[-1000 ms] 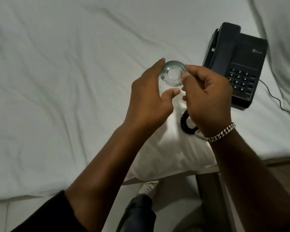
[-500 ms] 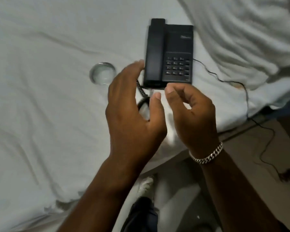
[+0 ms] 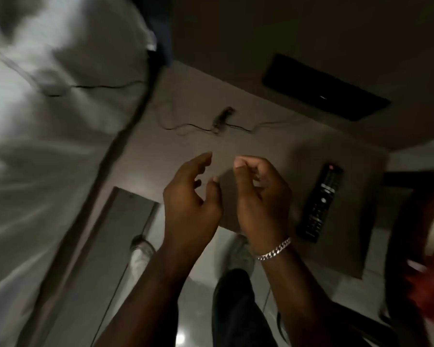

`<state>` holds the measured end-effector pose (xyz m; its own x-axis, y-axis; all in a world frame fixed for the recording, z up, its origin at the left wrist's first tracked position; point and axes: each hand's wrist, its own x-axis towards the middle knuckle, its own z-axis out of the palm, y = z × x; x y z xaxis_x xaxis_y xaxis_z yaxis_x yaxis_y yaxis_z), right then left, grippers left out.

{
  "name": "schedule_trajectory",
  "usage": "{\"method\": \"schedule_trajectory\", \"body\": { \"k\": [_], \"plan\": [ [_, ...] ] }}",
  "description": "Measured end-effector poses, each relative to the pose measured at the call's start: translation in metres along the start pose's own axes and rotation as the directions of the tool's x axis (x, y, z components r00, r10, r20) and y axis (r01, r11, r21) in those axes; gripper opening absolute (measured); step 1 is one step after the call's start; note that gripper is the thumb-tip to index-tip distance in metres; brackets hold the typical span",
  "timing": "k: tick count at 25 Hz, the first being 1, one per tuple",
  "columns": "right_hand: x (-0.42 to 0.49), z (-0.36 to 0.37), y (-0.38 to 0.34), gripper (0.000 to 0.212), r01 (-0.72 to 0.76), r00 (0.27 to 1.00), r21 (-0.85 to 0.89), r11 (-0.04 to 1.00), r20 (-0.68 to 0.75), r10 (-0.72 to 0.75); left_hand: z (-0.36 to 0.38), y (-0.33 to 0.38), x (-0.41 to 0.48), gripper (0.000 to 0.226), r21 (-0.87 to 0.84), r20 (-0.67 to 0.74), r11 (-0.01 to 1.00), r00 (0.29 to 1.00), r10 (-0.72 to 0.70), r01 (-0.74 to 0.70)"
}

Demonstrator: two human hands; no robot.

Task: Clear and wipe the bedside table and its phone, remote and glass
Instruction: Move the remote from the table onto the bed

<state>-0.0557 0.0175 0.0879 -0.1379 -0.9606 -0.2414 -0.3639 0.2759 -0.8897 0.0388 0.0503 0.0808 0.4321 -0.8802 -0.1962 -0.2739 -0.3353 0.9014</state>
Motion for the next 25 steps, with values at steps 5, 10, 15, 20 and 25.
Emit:
{"method": "schedule_trajectory", "body": {
  "k": [5,10,15,20,25],
  "plan": [
    [0.039,-0.107,0.113,0.024,-0.179,0.961,0.017,0.984,-0.211,0.178,0.162,-0.003,-0.018,0.059,0.062,0.309,0.992,0.943,-0.120,0.106],
    [0.063,-0.155,0.194,0.036,-0.290,0.888,-0.136,0.947,-0.406,0.214,0.252,-0.023,-0.033,0.027,0.253,0.477,0.967,0.871,-0.117,-0.008],
    [0.072,-0.154,0.221,0.042,-0.240,0.937,-0.163,0.957,-0.296,0.184,0.272,-0.034,-0.026,0.022,0.331,0.479,0.943,0.857,-0.189,0.023],
    [0.059,-0.140,0.176,0.044,-0.220,0.975,-0.084,0.972,-0.055,0.216,0.214,-0.017,-0.014,0.016,0.213,0.292,0.948,0.911,-0.292,0.236],
    [0.032,-0.072,0.077,0.046,-0.093,0.983,-0.021,0.995,0.160,0.095,0.083,0.012,-0.009,0.037,-0.086,0.091,0.935,0.937,-0.338,0.345]
  ]
}}
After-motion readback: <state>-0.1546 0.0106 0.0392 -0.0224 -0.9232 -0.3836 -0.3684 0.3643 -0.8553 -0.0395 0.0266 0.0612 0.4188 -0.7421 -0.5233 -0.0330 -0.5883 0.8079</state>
